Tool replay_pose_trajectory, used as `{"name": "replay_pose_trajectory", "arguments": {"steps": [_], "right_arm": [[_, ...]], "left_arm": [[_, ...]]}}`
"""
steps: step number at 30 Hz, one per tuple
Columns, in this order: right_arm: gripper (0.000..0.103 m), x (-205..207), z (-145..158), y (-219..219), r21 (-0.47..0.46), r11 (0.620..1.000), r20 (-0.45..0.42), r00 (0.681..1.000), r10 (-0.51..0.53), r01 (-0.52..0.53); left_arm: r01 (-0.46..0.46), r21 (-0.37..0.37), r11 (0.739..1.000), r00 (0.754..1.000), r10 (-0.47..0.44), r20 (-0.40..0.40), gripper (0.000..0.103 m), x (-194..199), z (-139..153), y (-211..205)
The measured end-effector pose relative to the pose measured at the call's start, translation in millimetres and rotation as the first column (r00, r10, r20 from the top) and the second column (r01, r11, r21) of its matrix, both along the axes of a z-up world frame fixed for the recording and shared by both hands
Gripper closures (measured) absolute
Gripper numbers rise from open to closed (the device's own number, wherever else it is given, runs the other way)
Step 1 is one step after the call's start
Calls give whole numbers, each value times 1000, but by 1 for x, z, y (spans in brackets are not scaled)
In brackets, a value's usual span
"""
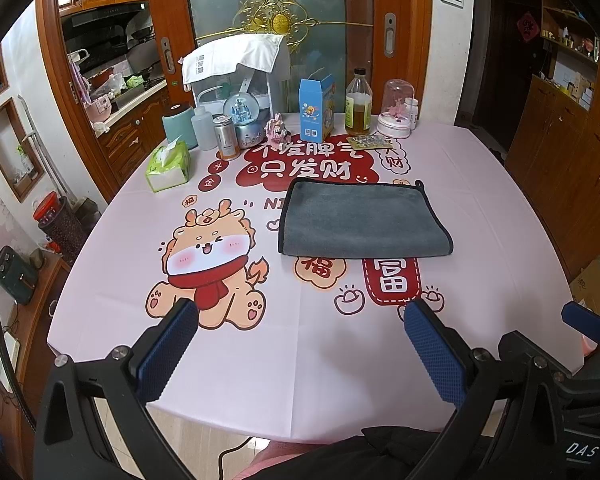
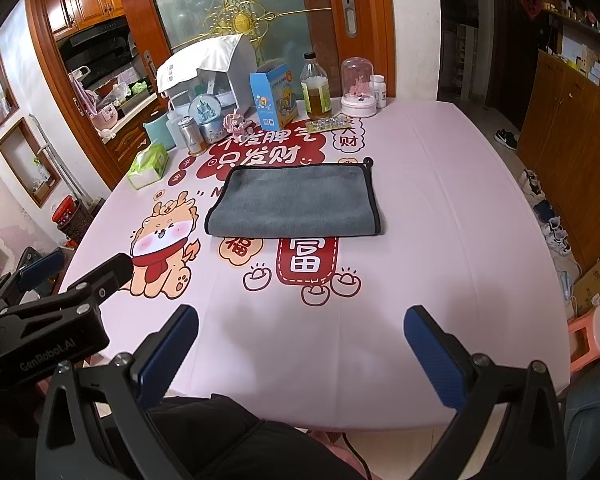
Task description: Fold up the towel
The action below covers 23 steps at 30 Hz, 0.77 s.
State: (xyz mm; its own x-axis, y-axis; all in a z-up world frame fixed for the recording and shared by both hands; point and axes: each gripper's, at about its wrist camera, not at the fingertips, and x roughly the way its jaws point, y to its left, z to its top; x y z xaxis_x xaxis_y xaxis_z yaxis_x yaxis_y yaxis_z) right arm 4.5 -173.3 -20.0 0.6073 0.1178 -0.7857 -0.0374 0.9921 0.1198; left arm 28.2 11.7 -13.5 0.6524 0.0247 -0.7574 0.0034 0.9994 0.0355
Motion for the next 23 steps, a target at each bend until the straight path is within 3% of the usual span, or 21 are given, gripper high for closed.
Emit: {"name": "replay_pose_trajectory", "arguments": {"steps": [23], "right_arm": [[0,0,1,-2,2,1000,-3,1000,-1,1]], "left_arm": [[-1,-1,1000,1000,1,-1,1,0,0,0]]}}
